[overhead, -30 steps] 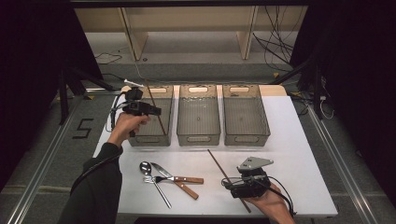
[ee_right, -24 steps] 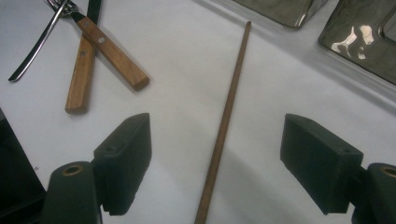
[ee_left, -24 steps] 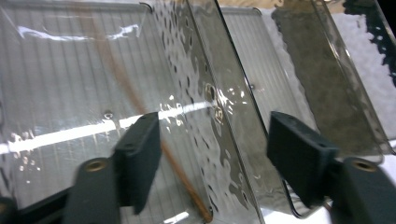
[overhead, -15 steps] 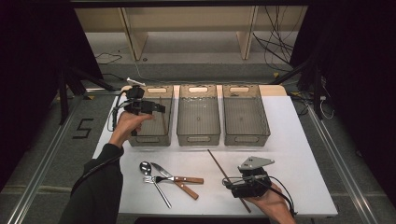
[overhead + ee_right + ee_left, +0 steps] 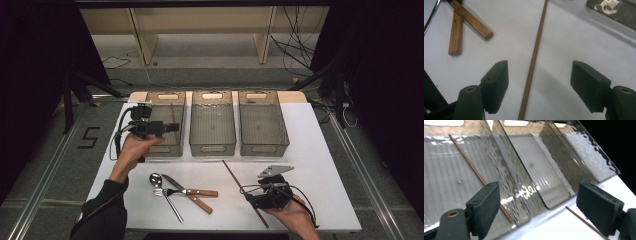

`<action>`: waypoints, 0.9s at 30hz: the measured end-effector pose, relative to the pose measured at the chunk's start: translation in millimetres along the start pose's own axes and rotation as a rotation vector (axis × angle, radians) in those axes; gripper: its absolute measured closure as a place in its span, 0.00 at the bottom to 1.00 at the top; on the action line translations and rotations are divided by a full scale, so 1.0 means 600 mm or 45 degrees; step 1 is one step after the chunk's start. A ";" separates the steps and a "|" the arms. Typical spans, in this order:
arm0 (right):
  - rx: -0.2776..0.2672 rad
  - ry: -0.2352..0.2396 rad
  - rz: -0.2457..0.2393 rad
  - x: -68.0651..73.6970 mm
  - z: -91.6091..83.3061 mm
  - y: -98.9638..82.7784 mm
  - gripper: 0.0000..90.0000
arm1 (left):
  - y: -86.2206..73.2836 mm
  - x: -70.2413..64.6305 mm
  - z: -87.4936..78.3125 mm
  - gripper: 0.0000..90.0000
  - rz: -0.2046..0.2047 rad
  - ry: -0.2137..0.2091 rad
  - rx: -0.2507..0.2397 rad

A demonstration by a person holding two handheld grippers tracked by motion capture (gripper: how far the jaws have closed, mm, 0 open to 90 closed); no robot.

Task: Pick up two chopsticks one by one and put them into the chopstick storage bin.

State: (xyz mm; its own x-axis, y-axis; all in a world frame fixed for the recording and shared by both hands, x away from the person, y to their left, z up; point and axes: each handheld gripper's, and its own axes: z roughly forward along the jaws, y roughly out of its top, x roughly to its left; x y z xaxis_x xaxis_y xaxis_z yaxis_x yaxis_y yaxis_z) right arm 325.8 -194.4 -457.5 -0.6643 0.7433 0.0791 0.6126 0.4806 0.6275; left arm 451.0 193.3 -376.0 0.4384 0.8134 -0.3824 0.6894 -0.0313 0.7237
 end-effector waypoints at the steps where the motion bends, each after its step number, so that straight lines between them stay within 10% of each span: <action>1: 0.013 0.001 0.001 -0.001 0.001 0.000 0.36 | -0.007 -0.004 -0.001 0.21 0.009 -0.006 -0.003; 27: 0.345 -0.019 -0.116 0.025 0.031 0.023 0.71 | -0.155 -0.061 -0.009 0.19 0.160 -0.099 -0.022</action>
State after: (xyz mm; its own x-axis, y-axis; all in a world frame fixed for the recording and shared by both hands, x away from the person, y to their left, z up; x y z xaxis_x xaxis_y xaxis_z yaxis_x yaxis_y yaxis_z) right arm 332.3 -168.2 -462.2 -0.7167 0.6971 0.0196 0.6442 0.6510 0.4015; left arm 367.6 169.6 -426.4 0.5646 0.7563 -0.3306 0.6162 -0.1196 0.7785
